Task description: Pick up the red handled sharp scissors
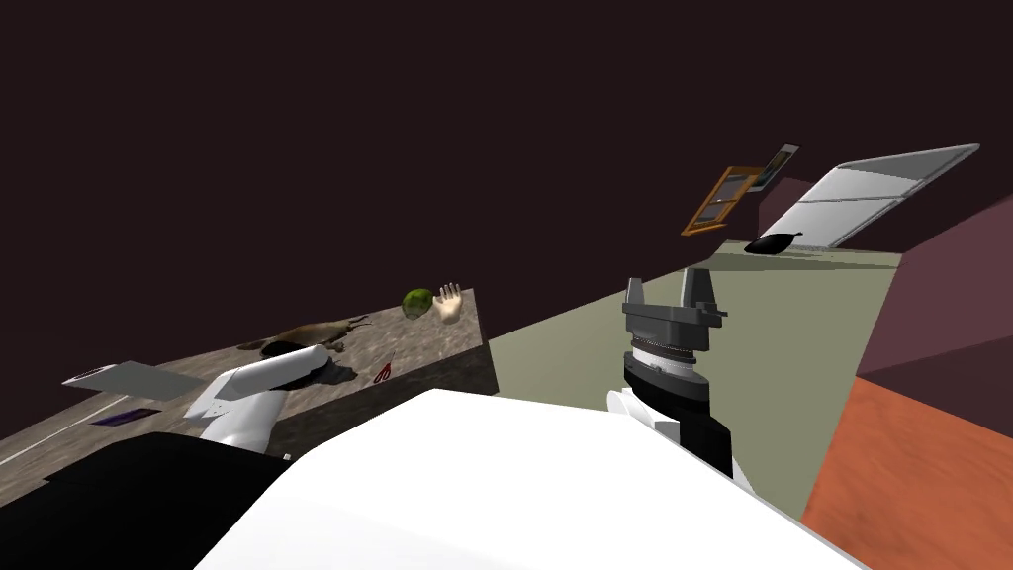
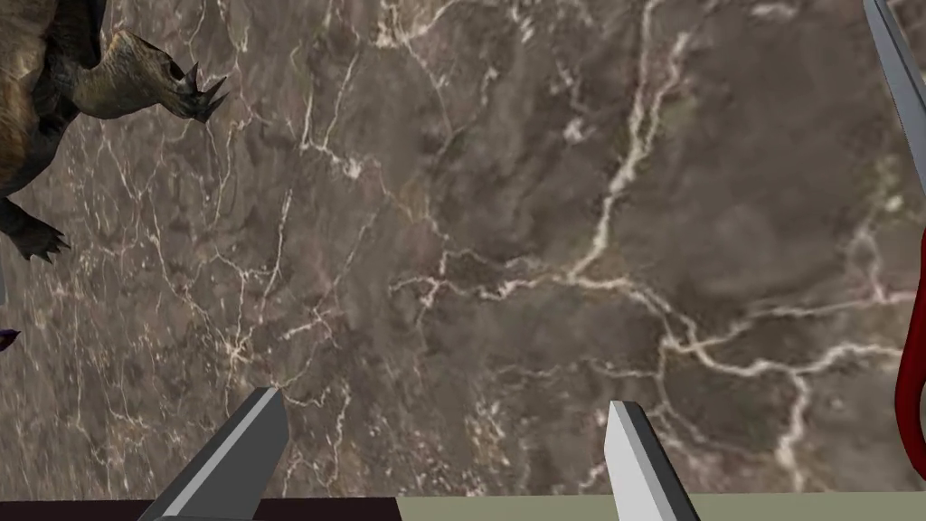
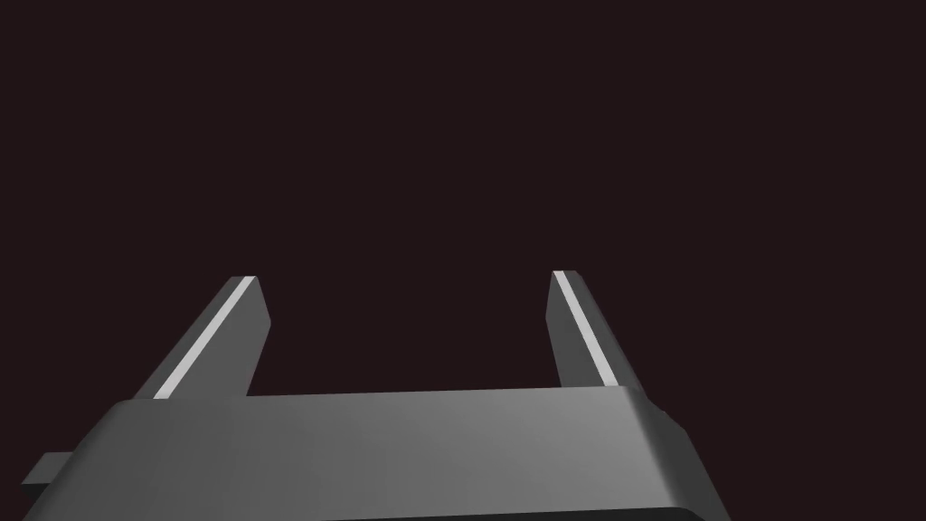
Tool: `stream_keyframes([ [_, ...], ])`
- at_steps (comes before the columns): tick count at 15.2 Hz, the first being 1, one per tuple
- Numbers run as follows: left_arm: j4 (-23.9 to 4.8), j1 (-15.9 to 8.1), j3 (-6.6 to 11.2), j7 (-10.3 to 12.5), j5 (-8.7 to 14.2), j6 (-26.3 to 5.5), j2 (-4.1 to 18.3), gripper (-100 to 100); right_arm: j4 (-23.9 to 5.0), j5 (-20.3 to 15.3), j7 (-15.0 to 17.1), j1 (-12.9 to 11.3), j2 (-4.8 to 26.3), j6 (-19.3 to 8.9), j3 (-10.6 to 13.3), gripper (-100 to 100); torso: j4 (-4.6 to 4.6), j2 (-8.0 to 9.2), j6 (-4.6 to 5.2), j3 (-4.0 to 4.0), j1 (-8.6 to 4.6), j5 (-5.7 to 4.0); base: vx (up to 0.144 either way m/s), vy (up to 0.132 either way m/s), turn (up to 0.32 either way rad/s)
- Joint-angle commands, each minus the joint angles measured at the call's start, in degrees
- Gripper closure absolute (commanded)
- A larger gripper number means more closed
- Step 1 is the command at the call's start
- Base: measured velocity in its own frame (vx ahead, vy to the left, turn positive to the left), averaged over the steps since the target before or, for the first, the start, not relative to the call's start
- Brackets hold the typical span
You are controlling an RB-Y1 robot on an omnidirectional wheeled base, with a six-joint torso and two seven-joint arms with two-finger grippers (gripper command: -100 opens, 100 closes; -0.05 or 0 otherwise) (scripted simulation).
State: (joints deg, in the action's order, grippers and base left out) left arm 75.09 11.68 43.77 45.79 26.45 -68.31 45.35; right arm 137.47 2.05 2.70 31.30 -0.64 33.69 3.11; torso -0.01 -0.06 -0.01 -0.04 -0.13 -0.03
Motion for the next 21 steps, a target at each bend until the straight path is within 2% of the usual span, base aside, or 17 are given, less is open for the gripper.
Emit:
stream_keyframes([
  [1,-2.4,-0.7,1.82,2.2,1.0,-2.9,0.9,-100,0.0,0.0,0.0,0.0,0.0,0.0,0.0,0,0.00,0.00,0.00,0.00,0.00,0.00,0.026,-0.022,-0.172],
  [3,-2.4,-0.7,1.82,2.2,1.0,-4.0,0.9,-100,0.0,0.0,0.0,0.0,0.0,0.0,0.0,0,0.00,-0.01,0.02,0.00,-0.01,0.00,0.025,-0.015,-0.099],
  [4,-4.4,-1.2,3.29,4.0,1.7,-6.1,1.5,-100,0.0,0.0,0.0,0.0,0.0,0.0,0.0,0,0.00,0.02,-0.01,0.01,0.01,0.00,0.023,-0.018,-0.116],
  [5,-4.4,-1.2,3.29,4.0,1.7,-7.0,1.5,-100,0.0,0.0,0.0,0.0,0.0,0.0,0.0,0,0.01,0.01,0.03,0.01,0.00,0.00,0.025,-0.017,-0.137],
  [6,-6.2,-1.6,4.67,5.8,2.5,-8.3,2.0,-100,0.0,0.0,0.0,0.0,0.0,0.0,0.0,0,0.00,0.01,0.02,0.01,0.00,0.01,0.034,-0.019,-0.189],
  [8,-6.2,-1.6,4.67,5.8,2.5,-9.8,2.0,-100,0.0,0.0,0.0,0.0,0.0,0.0,0.0,0,0.00,-0.02,0.02,-0.01,0.00,0.00,0.030,-0.010,-0.098],
  [9,-8.0,-2.1,5.95,7.4,3.1,-11.7,2.5,-100,0.0,0.0,0.0,0.0,0.0,0.0,0.0,0,0.00,0.00,-0.01,0.00,0.02,0.01,0.025,-0.011,-0.100],
  [11,-8.0,-2.1,5.95,7.4,3.1,-12.5,2.5,-100,0.0,0.0,0.0,0.0,0.0,0.0,0.0,0,0.00,0.01,0.01,0.01,0.02,0.01,0.022,-0.008,-0.077],
  [12,-9.6,-2.4,7.11,8.8,3.7,-14.5,2.9,-100,0.0,0.0,0.0,0.0,0.0,0.0,0.0,0,0.01,0.03,-0.01,0.02,0.03,0.01,0.018,-0.011,-0.109],
  [13,-9.6,-2.4,7.11,8.8,3.7,-14.9,2.9,-100,0.0,0.0,0.0,0.0,0.0,0.0,0.0,0,0.01,0.03,0.02,0.02,0.02,0.01,0.020,-0.011,-0.130],
  [14,-11.2,-2.8,8.16,10.2,4.3,-16.6,3.2,-100,0.0,0.0,0.0,0.0,0.0,0.0,0.0,0,0.01,0.03,0.01,0.02,0.02,0.01,0.024,-0.014,-0.129],
  [15,-11.2,-2.8,8.16,10.2,4.3,-17.1,3.2,-100,0.0,0.0,0.0,0.0,0.0,0.0,0.0,0,0.01,0.03,0.02,0.02,0.01,0.01,0.025,-0.012,-0.096],
  [16,-12.6,-3.0,9.08,11.4,4.8,-18.8,3.4,-100,0.0,0.0,0.0,0.0,0.0,0.0,0.0,0,0.01,0.02,0.00,0.02,0.01,0.01,0.026,-0.007,-0.116],
  [19,-13.8,-3.2,9.87,12.5,5.2,-20.8,3.5,-100,0.0,0.0,0.0,0.0,0.0,0.0,0.0,0,0.00,0.01,0.02,0.01,0.04,0.01,0.024,-0.002,-0.105],
  [21,-15.8,-3.5,11.04,14.1,5.8,-23.5,3.5,-100,0.0,0.0,0.0,0.0,0.0,0.0,0.0,0,0.01,0.03,0.00,0.02,0.05,0.01,0.020,-0.001,-0.101],
])
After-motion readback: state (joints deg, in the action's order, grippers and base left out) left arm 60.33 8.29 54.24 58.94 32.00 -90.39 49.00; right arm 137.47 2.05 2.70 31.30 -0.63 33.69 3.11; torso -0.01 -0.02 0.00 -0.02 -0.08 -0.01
